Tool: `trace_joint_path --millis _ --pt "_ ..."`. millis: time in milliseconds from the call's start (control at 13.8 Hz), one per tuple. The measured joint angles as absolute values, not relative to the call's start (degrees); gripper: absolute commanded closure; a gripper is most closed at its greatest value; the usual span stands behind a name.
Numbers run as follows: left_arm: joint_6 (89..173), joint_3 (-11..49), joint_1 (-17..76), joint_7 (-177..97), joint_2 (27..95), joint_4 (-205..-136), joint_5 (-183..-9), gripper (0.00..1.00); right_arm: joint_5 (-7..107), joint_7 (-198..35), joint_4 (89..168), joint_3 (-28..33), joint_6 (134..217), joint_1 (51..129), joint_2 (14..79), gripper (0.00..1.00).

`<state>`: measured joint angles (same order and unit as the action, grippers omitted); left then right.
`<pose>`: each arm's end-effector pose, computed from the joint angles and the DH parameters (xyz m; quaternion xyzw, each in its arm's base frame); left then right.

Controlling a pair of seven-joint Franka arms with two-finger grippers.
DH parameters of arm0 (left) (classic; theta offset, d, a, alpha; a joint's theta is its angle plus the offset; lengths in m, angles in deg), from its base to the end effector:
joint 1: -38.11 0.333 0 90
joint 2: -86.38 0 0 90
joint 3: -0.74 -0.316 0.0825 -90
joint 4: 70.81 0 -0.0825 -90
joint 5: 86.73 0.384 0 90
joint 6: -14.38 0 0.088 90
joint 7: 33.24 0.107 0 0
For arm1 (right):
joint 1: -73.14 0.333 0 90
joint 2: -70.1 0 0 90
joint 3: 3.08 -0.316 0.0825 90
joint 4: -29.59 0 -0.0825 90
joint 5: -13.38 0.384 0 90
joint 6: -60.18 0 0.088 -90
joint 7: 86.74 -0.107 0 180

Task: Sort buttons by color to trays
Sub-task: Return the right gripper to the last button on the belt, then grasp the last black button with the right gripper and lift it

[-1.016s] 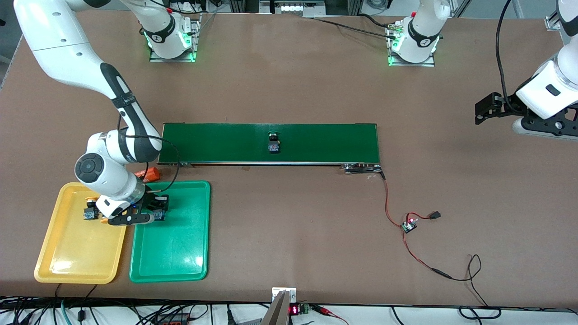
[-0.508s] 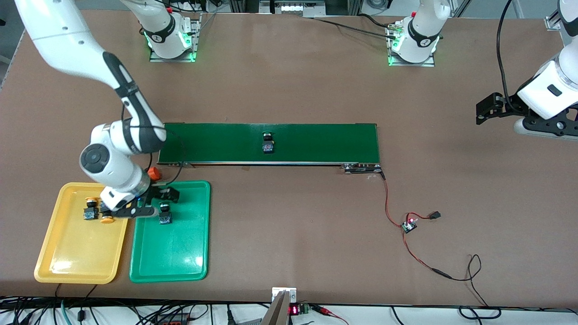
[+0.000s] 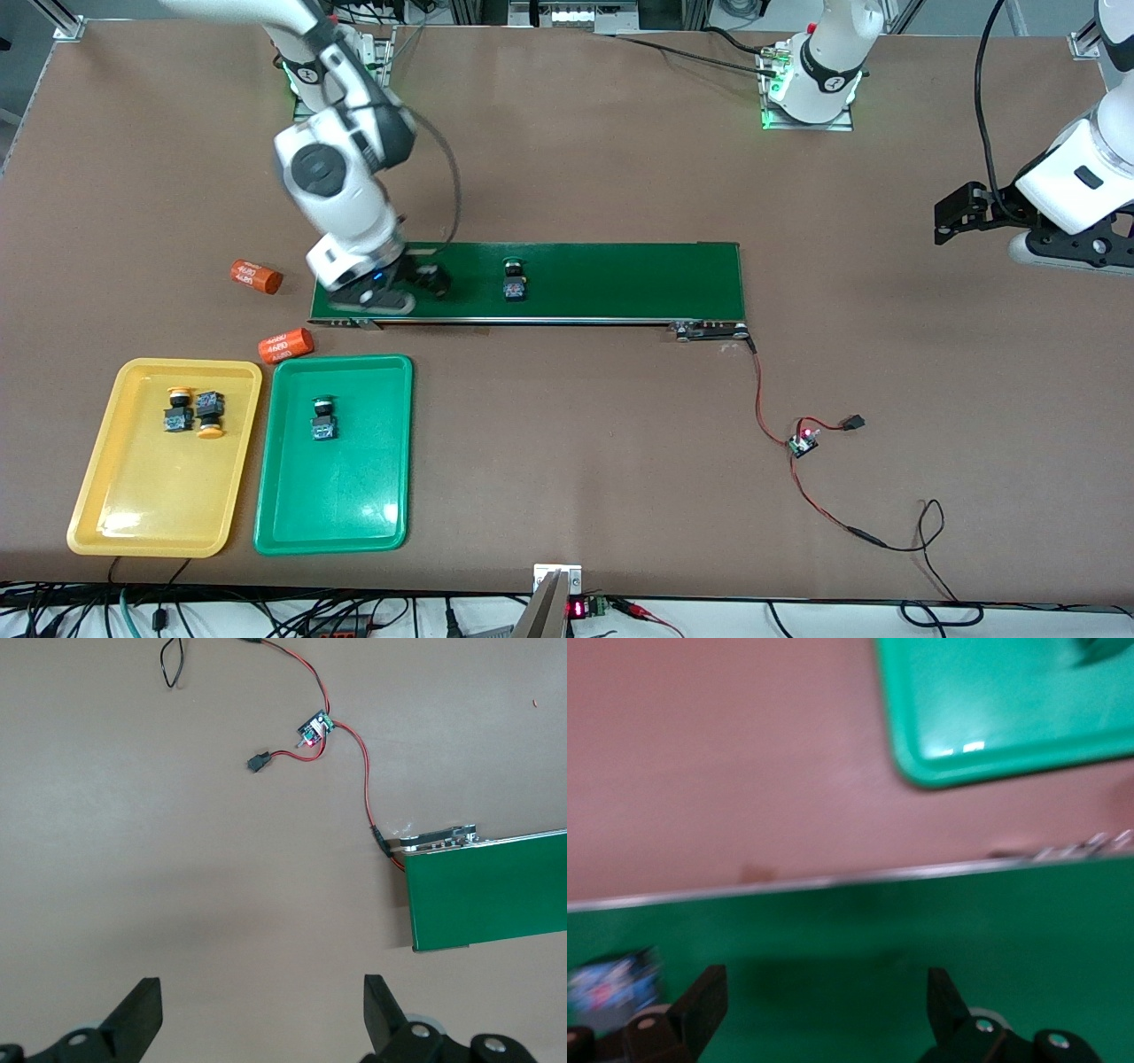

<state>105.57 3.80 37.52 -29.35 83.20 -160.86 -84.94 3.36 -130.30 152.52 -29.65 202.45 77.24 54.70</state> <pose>0.5712 -0.0323 0.5947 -0.9975 0.0663 0.0178 0.0141 0.4978 0.2911 0.2990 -0.9971 0.0560 -0.0399 0.0330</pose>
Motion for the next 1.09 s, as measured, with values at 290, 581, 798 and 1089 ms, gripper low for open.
trace_joint_path --millis 290,581,798,1089 --pt "105.57 3.8 37.52 -29.35 83.2 -160.86 -84.94 0.0 3.34 -136.28 152.73 -30.66 203.07 81.58 54.57 0.0" --pt "105.56 3.79 37.53 -29.35 83.2 -160.86 -84.94 0.0 2.96 -137.09 152.62 -30.63 203.37 82.79 53.5 0.0" --pt "105.55 3.79 37.53 -29.35 83.2 -160.86 -84.94 0.0 2.11 -137.1 152.38 -30.54 203.57 82.8 52.34 0.0" --pt "105.53 3.79 37.53 -29.35 83.2 -160.86 -84.94 0.0 0.52 -137.93 151.09 -30.54 203.69 83.22 50.61 0.0"
